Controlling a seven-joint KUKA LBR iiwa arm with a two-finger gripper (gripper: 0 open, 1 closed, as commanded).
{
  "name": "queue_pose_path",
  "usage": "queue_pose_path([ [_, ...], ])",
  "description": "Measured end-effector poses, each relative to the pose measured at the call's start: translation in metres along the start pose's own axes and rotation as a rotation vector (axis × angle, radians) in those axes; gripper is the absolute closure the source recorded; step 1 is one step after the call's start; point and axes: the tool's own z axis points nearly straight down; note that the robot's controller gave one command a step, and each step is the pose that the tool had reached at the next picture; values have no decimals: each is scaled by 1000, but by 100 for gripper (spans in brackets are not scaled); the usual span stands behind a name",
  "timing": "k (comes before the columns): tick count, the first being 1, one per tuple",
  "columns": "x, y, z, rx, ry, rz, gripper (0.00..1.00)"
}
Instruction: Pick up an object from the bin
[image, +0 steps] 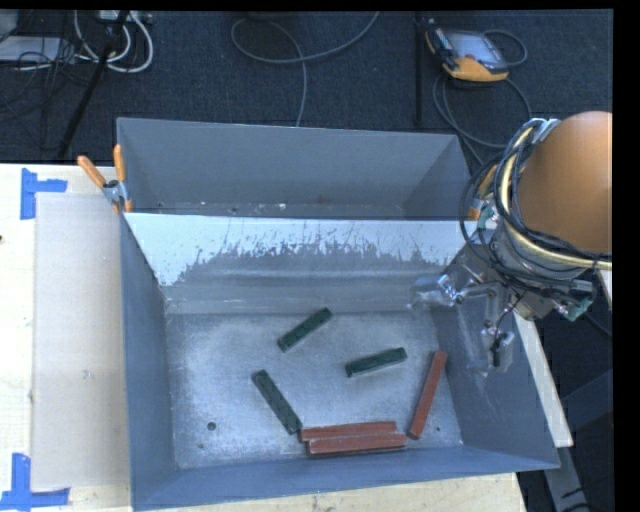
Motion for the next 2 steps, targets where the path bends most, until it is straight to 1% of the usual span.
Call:
queue_pose_path([
  [1, -13, 24, 139, -4, 6, 282, 0],
  [2, -32, -2, 217, -3, 5, 183, 0],
])
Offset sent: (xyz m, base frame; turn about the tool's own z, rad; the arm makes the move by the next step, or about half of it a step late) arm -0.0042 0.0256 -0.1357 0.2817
